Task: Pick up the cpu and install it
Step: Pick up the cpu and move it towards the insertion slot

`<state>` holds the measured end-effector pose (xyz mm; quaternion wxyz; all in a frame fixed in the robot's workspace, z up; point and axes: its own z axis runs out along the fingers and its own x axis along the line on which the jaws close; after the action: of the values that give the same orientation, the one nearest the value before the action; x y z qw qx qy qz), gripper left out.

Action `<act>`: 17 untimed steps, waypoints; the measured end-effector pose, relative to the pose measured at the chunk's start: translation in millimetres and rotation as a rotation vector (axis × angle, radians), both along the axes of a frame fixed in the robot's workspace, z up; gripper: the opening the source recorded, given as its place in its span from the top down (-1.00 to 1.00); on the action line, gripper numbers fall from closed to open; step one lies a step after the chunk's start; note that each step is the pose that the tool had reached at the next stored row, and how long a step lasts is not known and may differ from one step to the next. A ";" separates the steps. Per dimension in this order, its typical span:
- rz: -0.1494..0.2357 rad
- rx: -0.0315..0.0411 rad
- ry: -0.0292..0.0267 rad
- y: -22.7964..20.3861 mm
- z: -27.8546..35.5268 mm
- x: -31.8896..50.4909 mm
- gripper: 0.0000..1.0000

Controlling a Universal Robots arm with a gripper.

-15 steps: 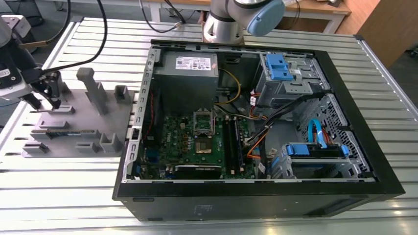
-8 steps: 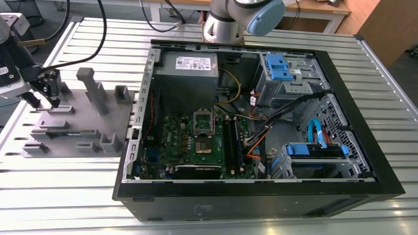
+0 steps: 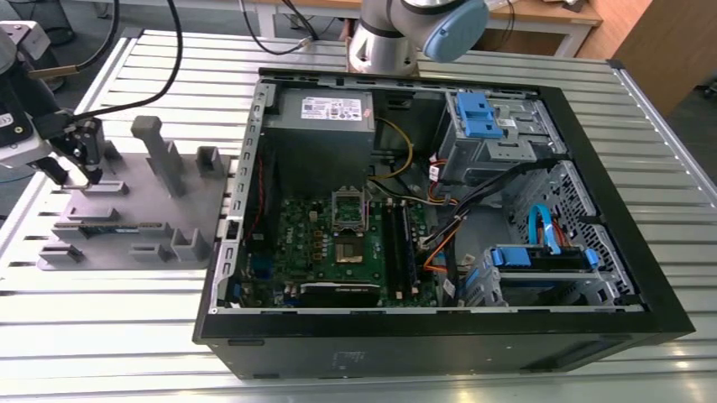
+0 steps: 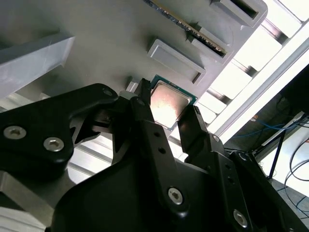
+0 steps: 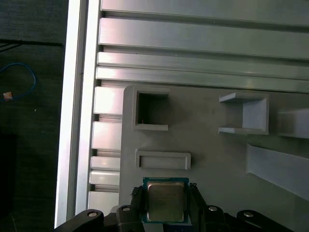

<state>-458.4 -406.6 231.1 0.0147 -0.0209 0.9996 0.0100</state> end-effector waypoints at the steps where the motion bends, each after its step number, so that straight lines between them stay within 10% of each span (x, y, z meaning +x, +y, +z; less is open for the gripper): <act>1: 0.000 0.0001 -0.0002 0.0 0.5 0.0 0.06; 17: 0.000 0.0001 -0.0003 0.0 6.9 0.0 0.06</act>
<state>-458.4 -406.6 238.0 0.0149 -0.0209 0.9996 0.0100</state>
